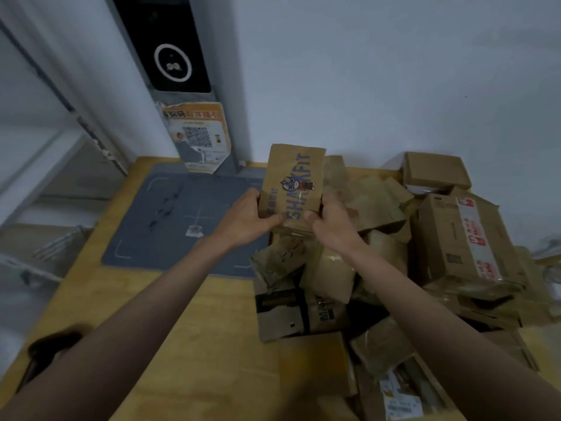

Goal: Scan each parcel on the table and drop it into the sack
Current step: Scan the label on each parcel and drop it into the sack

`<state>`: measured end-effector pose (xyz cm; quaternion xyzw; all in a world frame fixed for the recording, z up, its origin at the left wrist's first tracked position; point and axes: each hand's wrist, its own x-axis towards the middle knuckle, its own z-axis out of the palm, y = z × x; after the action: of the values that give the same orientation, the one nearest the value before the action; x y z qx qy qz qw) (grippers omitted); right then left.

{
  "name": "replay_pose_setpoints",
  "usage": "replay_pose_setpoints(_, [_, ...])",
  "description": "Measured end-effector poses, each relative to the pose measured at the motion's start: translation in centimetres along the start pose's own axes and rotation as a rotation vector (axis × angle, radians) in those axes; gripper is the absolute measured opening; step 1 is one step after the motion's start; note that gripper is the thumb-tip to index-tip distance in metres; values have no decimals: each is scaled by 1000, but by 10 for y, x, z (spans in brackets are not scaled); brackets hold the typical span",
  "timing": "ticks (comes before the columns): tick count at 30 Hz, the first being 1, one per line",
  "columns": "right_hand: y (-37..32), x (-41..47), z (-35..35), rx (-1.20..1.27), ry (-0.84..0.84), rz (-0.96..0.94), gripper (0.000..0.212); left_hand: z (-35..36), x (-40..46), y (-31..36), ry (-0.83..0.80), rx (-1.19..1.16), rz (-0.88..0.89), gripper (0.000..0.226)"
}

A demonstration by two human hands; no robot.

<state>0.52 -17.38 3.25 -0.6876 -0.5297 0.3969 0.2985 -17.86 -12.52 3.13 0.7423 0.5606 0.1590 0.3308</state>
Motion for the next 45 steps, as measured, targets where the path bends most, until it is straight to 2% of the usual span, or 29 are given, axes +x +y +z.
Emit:
replay_pose_setpoints(11, [-40, -94, 175, -50, -270, -23, 31, -60, -181, -143, 79, -12, -245, 53])
replay_pose_setpoints(16, [-38, -129, 235, -69, -355, -13, 31, -69, -232, -193, 49, 32, -349, 54])
replay_pose_setpoints(20, [-21, -138, 261, -61, -385, 41, 30, -54, -247, -220, 9, 35, -387, 54])
replay_pose_setpoints(32, [39, -118, 308, 54, -335, 246, 41, 4, -220, -269, -127, -72, -519, 60])
replay_pose_setpoints(39, [52, -122, 324, 72, -318, 360, 57, 21, -220, -288, -235, -84, -507, 65])
replay_pose_setpoints(42, [51, -125, 330, 97, -286, 389, 60, 26, -224, -292, -236, -80, -443, 90])
replay_pose_setpoints(45, [47, -127, 338, 134, -223, 445, 63, 30, -225, -284, -190, 104, -286, 100])
